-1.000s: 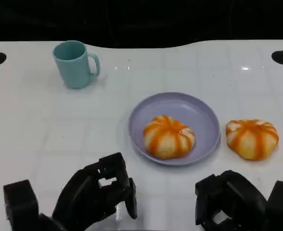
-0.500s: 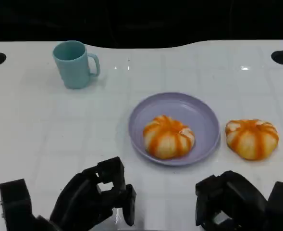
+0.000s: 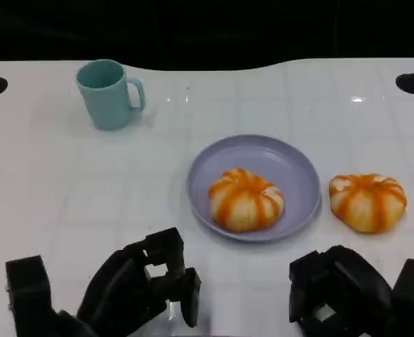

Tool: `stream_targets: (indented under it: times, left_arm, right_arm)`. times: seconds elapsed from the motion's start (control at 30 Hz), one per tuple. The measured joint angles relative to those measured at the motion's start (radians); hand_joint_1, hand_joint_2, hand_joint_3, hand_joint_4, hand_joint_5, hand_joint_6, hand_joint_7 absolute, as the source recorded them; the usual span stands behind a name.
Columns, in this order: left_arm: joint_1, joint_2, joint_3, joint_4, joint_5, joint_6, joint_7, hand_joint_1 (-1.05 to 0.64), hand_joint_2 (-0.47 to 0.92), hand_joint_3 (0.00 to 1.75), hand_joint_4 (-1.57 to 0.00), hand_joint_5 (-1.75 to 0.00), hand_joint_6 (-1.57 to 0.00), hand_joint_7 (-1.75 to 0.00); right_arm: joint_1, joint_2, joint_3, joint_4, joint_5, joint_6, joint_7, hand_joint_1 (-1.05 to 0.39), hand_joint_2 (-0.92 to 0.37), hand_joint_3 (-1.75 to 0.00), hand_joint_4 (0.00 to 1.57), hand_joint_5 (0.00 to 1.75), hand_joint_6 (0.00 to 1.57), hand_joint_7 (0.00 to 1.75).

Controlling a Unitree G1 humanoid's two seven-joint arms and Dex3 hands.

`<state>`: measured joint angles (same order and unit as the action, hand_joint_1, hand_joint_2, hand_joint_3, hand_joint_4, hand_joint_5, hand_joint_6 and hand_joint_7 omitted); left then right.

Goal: Grasp the bread from the table and place it into the plate.

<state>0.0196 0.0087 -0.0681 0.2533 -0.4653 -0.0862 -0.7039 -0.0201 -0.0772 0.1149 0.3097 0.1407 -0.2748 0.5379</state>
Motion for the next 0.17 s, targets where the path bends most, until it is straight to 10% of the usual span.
stream_targets:
  times: [0.17]
  left_arm:
    - [0.000,0.000,0.005,0.000,0.000,0.013,-0.001,-0.77,0.92,0.08,-0.92,-1.75,-0.75,-1.74]
  right_arm:
    - [-0.004,0.000,0.000,0.001,0.003,0.000,-0.001,-1.05,-0.20,-1.10,1.57,1.24,1.57,0.97]
